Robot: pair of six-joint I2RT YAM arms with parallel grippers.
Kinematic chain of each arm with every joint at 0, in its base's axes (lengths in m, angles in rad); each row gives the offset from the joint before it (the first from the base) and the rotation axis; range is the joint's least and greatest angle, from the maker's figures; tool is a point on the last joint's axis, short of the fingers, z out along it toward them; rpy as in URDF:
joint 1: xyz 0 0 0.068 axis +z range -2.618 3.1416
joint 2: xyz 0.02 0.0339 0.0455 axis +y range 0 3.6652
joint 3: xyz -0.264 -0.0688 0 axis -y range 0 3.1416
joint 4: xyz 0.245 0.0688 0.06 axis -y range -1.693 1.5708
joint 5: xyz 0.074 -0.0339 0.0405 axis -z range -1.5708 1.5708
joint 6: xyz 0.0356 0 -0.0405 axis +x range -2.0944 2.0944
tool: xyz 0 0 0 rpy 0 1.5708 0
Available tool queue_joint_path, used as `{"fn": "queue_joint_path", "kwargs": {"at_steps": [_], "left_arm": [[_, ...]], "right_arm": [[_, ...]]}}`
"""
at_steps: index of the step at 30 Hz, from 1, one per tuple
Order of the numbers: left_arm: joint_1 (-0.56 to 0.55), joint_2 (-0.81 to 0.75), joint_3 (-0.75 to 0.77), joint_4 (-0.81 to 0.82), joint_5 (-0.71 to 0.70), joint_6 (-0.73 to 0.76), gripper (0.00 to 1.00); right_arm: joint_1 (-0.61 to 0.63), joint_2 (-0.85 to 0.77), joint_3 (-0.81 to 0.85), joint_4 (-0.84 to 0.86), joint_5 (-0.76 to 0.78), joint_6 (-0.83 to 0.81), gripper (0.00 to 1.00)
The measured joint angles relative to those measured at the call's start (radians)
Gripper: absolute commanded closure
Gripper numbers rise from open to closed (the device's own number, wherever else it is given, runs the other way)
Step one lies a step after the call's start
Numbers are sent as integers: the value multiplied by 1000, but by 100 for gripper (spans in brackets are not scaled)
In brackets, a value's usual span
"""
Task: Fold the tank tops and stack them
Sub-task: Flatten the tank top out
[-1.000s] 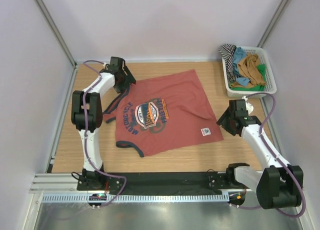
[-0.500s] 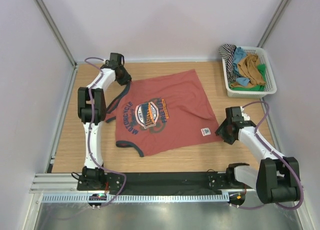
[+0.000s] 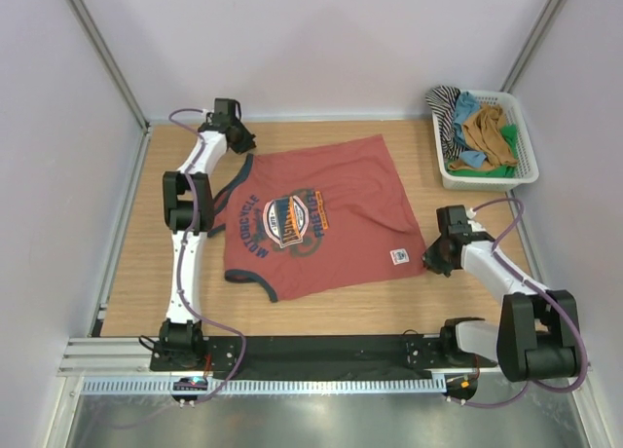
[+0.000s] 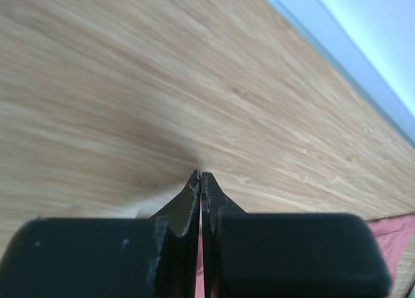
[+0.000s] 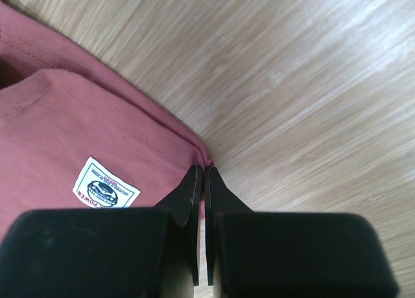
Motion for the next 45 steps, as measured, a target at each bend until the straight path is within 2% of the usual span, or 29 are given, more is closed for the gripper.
{"fn": "queue_joint_path", "kwargs": {"at_steps": [3, 6, 7, 8, 11, 17, 21, 24, 25, 27, 30, 35, 40, 45], "left_arm": [[0, 14, 3, 48, 10, -23, 100], [0, 18, 3, 79, 13, -33, 72], [0, 18, 3, 90, 14, -40, 54], [0, 18, 3, 99, 16, -42, 48], [0, -13, -40, 135, 11, -47, 30], [5, -270, -327, 100, -106, -13, 1], [25, -507, -475, 24, -228, 2, 0], [53, -750, -674, 11, -298, -21, 2], [64, -823, -738, 10, -309, -34, 3], [85, -952, -879, 41, -322, -63, 5], [100, -1073, -1056, 51, -327, -101, 8], [110, -1110, -1208, 21, -309, -108, 15], [129, -1141, -1328, 26, -273, -104, 32], [151, -1137, -1391, 56, -208, -103, 36]], "right_arm": [[5, -41, -16, -21, 4, 22, 99], [5, -95, -19, -66, 24, 47, 99], [6, -109, -19, -74, 31, 53, 97], [6, -125, -19, -84, 37, 59, 89], [6, -148, -19, -101, 52, 63, 89], [6, -153, -25, -100, 63, 63, 89], [6, -175, -61, -68, 61, 67, 90], [6, -212, -87, -49, 60, 65, 91], [6, -223, -91, -43, 60, 62, 91], [6, -236, -92, -34, 60, 55, 99], [6, -235, -92, -16, 58, 47, 99], [6, -188, -81, -19, 53, 40, 99], [6, -183, -72, -23, 47, 37, 99], [6, -202, -71, -24, 44, 39, 99]]}}
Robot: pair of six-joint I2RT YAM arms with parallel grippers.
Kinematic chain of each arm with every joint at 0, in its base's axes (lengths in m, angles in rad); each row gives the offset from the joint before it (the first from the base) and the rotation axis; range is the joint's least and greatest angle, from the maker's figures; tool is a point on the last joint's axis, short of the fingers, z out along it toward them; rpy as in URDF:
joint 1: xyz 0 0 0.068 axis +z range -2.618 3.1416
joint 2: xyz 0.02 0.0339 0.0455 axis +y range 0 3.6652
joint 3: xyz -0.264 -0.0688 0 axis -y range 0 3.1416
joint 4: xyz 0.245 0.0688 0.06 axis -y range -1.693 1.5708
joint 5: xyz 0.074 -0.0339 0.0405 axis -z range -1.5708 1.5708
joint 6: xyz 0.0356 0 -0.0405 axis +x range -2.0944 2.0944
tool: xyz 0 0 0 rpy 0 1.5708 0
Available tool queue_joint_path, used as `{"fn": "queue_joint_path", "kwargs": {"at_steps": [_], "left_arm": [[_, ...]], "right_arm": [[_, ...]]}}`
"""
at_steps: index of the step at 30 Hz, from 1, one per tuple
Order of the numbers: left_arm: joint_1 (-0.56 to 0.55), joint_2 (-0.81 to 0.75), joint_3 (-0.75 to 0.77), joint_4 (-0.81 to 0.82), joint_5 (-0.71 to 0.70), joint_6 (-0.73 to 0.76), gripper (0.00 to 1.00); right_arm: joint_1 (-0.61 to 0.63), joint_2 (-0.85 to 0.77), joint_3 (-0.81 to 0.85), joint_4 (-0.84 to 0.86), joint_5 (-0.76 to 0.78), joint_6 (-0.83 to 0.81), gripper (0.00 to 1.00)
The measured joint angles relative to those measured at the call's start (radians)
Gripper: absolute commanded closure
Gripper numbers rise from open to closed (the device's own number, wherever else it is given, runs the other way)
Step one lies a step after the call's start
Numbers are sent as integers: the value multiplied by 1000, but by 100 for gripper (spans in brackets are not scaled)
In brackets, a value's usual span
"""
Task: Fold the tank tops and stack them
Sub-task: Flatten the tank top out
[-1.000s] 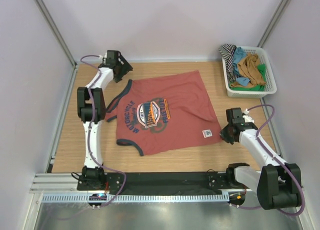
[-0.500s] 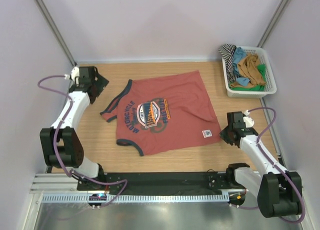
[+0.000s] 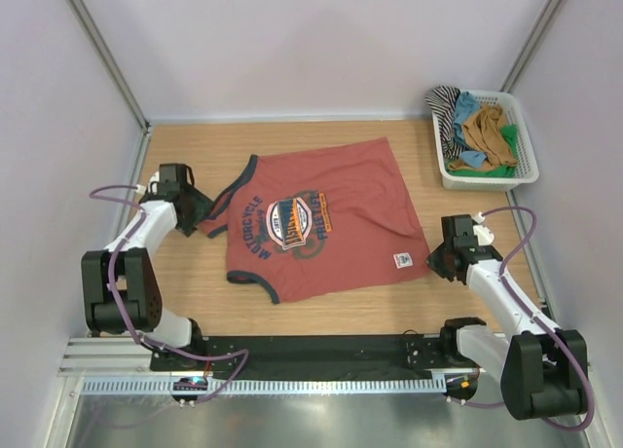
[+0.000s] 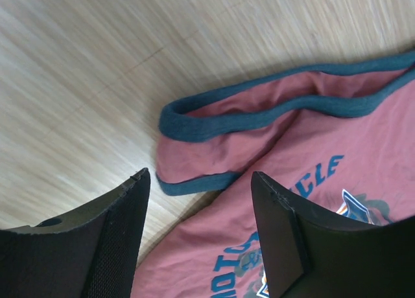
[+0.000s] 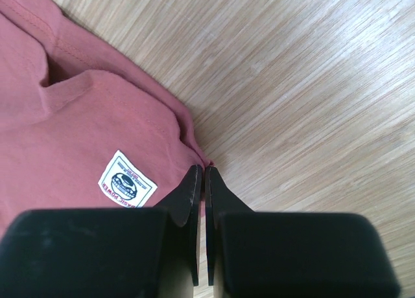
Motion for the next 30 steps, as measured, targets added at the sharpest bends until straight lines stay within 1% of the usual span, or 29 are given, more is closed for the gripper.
{"fn": "queue_joint_path", "kwargs": {"at_steps": [5, 8, 10, 14, 17, 19, 20, 22, 24, 26, 30], "left_arm": [[1, 51, 3, 48, 55, 3, 37], [1, 78, -2, 61, 58, 6, 41], [1, 100, -2, 69, 58, 10, 46], [1, 156, -8, 84, 58, 22, 46], [2, 155, -28, 113, 51, 22, 46], [3, 150, -39, 129, 47, 21, 58], [5, 150, -43, 133, 45, 23, 76], [12, 154, -47, 142, 45, 23, 100], [24, 173, -37, 147, 53, 31, 100], [45, 207, 3, 137, 59, 38, 100], [120, 277, 90, 137, 60, 58, 100]], "right_arm": [[0, -16, 0, 5, -4, 20, 99], [0, -16, 0, 6, -8, 30, 99], [0, -16, 0, 6, -8, 35, 99], [0, -21, 0, 5, -8, 45, 99], [0, -25, 0, -2, -7, 47, 99], [0, -27, 2, -10, -6, 47, 99], [0, -29, 3, -11, -6, 47, 99], [0, -35, 3, -14, -4, 48, 99], [0, -45, 5, -21, -1, 50, 99], [0, -56, 6, -30, 4, 52, 99], [0, -80, 9, -49, 19, 58, 99]]}}
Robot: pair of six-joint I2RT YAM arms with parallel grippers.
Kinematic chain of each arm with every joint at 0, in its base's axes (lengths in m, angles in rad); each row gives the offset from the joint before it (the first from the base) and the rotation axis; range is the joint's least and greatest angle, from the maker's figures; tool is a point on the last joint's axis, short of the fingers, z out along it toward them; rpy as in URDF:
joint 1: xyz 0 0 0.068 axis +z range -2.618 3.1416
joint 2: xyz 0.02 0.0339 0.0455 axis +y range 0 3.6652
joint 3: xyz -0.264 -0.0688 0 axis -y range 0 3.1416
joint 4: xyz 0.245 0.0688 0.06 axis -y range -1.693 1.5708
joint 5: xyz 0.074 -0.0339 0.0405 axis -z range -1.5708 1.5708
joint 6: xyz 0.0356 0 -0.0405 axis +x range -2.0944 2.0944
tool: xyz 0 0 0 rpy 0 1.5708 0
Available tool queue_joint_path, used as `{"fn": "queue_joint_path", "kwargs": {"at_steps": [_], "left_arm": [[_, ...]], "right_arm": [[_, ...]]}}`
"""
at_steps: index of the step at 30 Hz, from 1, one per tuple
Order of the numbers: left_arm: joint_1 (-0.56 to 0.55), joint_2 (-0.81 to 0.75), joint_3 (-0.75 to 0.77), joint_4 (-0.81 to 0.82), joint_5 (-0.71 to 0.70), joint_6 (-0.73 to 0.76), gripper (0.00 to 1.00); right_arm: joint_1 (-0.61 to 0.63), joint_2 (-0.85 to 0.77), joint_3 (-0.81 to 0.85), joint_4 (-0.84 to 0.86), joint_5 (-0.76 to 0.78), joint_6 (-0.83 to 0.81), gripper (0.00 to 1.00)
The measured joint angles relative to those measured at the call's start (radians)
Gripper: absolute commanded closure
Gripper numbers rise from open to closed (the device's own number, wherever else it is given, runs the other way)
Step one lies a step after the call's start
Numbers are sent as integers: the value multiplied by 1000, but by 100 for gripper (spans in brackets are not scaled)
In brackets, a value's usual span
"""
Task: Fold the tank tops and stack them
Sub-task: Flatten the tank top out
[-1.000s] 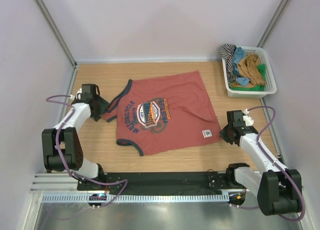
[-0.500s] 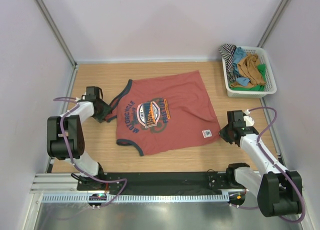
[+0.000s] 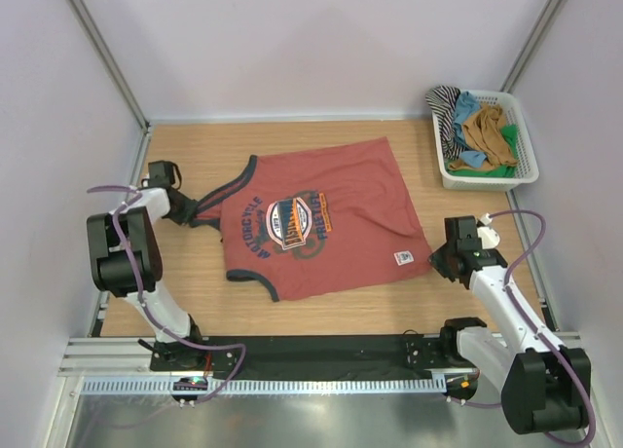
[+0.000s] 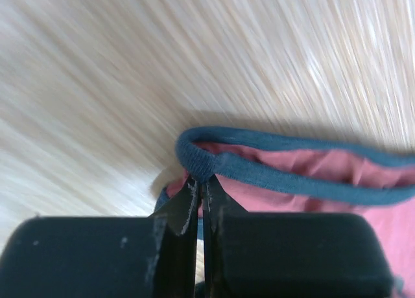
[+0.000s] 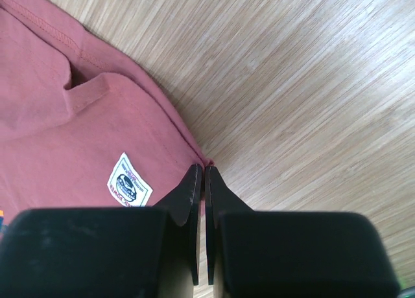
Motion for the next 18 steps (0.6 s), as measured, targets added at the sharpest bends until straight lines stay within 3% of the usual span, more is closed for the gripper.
{"fn": "queue_joint_path", "kwargs": {"at_steps": [5, 6, 7, 8, 11, 15, 18], "left_arm": [[76, 31, 128, -98, -53, 20, 100], [79, 44, 181, -121, -61, 23, 92], [78, 60, 238, -143, -62, 27, 77], [77, 74, 287, -147, -58, 32, 47], [70, 85, 369, -143, -39, 35, 19], [49, 57, 336, -139, -36, 41, 16], [32, -20, 208, -141, -27, 44, 17]], "right_arm": [[0, -34, 0, -6, 16, 15, 99], [0, -37, 0, -6, 17, 16, 99], [0, -38, 0, -5, 17, 17, 99], [0, -38, 0, -5, 16, 17, 99], [0, -38, 0, -6, 20, 17, 99], [0, -41, -3, -5, 23, 18, 99], [0, -60, -13, -5, 23, 18, 99]]}}
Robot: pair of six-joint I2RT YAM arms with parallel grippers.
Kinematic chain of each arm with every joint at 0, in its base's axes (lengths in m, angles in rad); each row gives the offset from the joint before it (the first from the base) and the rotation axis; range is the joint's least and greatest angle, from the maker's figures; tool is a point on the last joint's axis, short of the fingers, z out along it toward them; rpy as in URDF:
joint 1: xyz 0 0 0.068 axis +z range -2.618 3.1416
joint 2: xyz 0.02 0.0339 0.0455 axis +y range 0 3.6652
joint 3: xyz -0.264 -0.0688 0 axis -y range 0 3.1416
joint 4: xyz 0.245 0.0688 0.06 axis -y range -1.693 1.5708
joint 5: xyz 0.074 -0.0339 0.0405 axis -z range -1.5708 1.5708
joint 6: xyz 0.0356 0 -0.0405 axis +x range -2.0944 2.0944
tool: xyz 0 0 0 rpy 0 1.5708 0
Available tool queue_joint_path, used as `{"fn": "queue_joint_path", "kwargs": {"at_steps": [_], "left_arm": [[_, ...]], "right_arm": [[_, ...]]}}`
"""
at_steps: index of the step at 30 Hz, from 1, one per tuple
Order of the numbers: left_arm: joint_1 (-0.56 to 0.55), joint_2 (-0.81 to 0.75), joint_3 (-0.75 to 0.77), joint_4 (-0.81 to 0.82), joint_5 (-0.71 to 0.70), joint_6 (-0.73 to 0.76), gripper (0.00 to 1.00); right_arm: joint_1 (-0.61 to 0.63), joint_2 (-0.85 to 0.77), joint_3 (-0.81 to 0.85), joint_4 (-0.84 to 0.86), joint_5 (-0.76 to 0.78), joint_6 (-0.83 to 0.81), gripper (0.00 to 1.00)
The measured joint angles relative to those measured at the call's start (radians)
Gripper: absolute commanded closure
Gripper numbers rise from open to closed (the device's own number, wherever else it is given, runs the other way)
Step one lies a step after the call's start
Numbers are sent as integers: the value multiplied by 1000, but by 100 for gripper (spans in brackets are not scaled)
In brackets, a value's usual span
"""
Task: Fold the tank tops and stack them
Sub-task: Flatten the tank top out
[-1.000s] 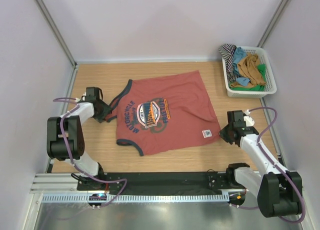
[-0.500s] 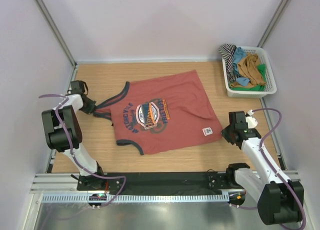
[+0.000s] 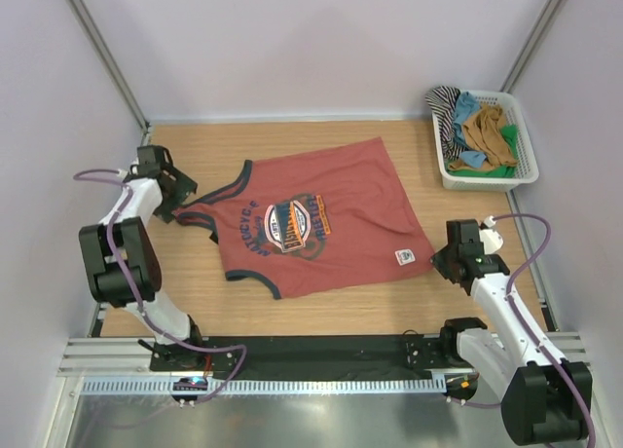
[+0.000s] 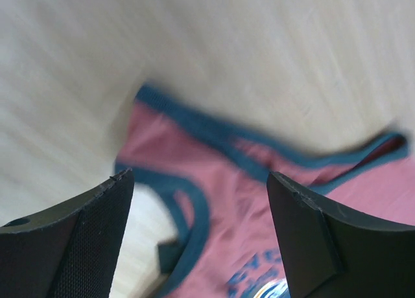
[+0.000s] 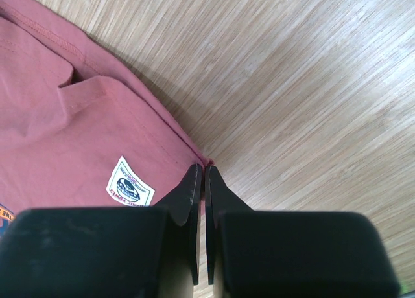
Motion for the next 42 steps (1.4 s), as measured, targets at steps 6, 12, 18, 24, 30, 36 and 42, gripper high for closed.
{"fn": "queue_joint_path", "kwargs": {"at_steps": [6, 12, 18, 24, 30, 36, 42], "left_arm": [[-72, -286, -265, -28, 23, -8, 21], [-189, -579, -430, -18, 93, -27, 21], [-323, -656, -491, -32, 127, -23, 22], [-356, -668, -554, -62, 110, -16, 20], [-356, -665, -544, -72, 128, 11, 23], [-356, -737, -619, -76, 208, 0, 24], [-356, -742, -629, -103, 196, -24, 19]], "right_arm": [[0, -35, -21, 0, 1, 4, 99], [0, -37, -30, 5, 1, -2, 95], [0, -39, -30, 3, -2, -16, 56], [0, -100, -24, 21, -95, -124, 43], [8, -93, 53, 75, -280, -257, 45], [11, 26, 111, 106, -319, -304, 48], [11, 145, 121, 139, -280, -310, 35]]}}
